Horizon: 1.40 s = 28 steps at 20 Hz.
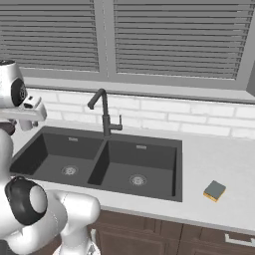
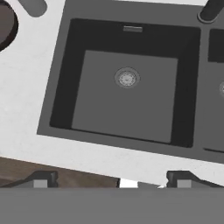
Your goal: Pick the pan and sponge and place them into the sink. Then turn on the water.
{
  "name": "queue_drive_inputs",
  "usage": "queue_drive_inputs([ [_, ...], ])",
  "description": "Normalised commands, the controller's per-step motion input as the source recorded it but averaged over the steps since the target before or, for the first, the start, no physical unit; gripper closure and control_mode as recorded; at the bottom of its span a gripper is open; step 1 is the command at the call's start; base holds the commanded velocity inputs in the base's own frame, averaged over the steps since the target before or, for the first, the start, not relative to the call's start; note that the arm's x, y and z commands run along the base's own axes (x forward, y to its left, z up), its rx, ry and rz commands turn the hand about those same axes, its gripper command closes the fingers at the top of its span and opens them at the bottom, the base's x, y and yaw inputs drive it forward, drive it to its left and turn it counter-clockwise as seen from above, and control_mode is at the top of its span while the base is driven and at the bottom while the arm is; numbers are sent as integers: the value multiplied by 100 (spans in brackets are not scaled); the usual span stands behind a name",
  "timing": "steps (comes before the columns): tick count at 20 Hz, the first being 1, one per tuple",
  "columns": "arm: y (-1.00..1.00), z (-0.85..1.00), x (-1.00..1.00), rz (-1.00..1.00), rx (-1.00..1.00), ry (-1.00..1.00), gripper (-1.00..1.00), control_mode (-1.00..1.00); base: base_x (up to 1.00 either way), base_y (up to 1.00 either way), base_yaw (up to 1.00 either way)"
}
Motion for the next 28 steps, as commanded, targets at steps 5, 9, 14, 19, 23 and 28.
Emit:
queue_drive_inputs([
  [5,80,-40,-15,4,-4,19,-100,-100,0,0,0],
  [9,55,-46,-34,15,-3,17,-100,-100,0,0,0],
  [14,58,-45,-25,7,0,4,-100,-100,0,0,0],
  [19,54,-54,-12,3,0,-3,-100,-100,0,0,0],
  [23,45,-59,-1,0,0,-18,-100,-100,0,0,0],
  [28,37,-37,0,0,0,-21,-100,-100,0,0,0],
])
